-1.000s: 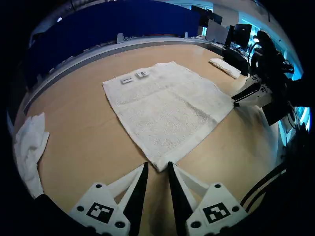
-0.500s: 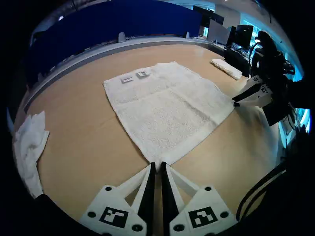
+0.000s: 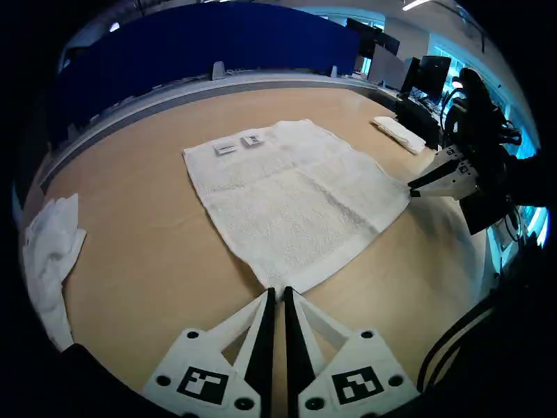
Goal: Fold towel
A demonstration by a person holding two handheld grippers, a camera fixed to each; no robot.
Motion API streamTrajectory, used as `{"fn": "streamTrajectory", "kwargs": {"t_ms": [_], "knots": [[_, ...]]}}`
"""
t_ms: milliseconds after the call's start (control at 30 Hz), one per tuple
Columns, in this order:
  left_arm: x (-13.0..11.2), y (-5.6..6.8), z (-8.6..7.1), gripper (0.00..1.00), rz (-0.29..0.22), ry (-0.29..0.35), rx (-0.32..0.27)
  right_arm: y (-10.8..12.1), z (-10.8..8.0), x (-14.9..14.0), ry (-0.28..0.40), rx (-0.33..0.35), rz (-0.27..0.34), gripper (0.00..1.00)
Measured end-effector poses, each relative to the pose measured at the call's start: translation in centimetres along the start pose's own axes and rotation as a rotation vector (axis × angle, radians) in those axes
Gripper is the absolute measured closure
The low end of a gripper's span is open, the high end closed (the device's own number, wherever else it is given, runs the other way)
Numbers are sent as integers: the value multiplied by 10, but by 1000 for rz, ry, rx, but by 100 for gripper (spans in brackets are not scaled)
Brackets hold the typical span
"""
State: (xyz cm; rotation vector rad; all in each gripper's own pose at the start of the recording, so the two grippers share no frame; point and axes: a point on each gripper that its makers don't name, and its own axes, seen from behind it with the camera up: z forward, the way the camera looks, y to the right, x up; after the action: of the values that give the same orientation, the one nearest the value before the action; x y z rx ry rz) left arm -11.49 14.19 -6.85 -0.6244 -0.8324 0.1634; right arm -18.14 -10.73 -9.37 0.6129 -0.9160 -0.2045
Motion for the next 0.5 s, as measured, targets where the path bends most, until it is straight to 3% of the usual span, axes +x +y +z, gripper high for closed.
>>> {"fn": "streamTrajectory", "kwargs": {"t_ms": [500], "knots": [[1, 1, -1, 91, 7, -4, -2, 1, -1, 1, -7, 4, 2, 86]]}}
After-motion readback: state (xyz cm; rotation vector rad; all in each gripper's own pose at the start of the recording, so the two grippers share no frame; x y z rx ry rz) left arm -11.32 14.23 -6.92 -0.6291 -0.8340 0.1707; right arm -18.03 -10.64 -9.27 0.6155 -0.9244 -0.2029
